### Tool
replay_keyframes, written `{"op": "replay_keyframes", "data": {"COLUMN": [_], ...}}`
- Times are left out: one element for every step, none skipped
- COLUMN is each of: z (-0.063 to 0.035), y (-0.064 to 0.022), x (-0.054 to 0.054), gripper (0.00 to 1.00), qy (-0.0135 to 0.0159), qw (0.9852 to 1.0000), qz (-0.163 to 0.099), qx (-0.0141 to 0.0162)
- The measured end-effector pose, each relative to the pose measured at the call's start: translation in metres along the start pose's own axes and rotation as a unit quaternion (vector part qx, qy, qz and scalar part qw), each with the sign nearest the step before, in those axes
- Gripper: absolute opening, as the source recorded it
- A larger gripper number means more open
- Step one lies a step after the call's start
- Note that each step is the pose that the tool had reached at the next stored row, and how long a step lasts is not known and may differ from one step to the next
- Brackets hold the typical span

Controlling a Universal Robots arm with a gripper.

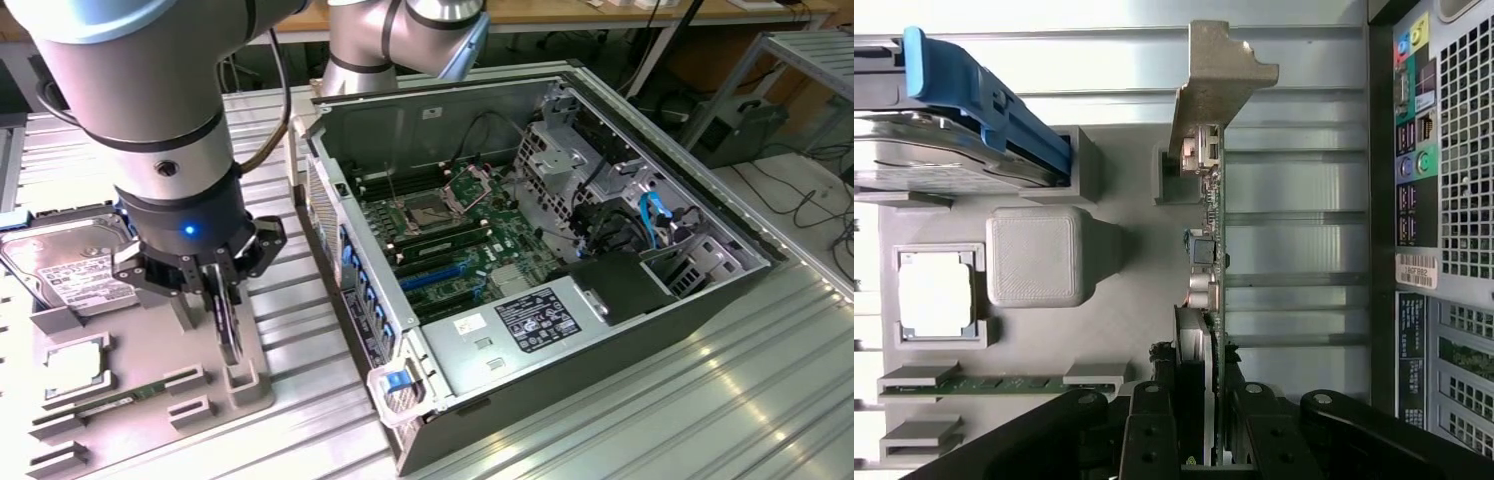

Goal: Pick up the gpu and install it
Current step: 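Pick up the gpu and move the gpu toward the slot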

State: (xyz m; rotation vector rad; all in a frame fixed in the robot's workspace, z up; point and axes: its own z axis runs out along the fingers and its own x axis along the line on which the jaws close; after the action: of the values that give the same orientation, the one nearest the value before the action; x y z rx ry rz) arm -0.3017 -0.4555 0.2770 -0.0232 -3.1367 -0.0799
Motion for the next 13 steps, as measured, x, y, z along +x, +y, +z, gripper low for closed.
{"op": "replay_keyframes", "data": {"z": [-0.0007,-0.0014,-0.0019,-0.0025,-0.0030,-0.0037,-0.0044,-0.0055,-0.0064,-0.0070,-0.0075,-0.0078,-0.0080], "y": [0.0000,0.0001,0.0001,0.0001,0.0002,0.0002,0.0002,0.0003,0.0003,0.0004,0.0004,0.0004,0.0004], "x": [0.0000,0.0000,0.0000,0.0000,0.0000,0.0000,0.0000,0.0000,0.0000,0.0000,0.0000,0.0000,0.0000], "gripper": [0.27,0.27,0.27,0.27,0.27,0.27,0.27,0.27,0.27,0.27,0.27,0.27,0.27], "qy": [0.0000,0.0000,0.0000,0.0000,0.0000,0.0000,0.0000,0.0000,0.0000,0.0000,0.0000,-0.0001,-0.0001], "qw": [1.0000,1.0000,1.0000,1.0000,1.0000,1.0000,1.0000,1.0000,1.0000,1.0000,1.0000,1.0000,1.0000], "qz": [0.000,0.000,0.000,0.000,0.000,0.000,0.000,0.000,0.000,0.000,0.000,0.000,0.000], "qx": [0.0000,0.0000,0.0000,0.0000,0.0000,0.0000,0.0000,0.0000,0.0000,0.0000,0.0000,-0.0001,-0.0001]}}
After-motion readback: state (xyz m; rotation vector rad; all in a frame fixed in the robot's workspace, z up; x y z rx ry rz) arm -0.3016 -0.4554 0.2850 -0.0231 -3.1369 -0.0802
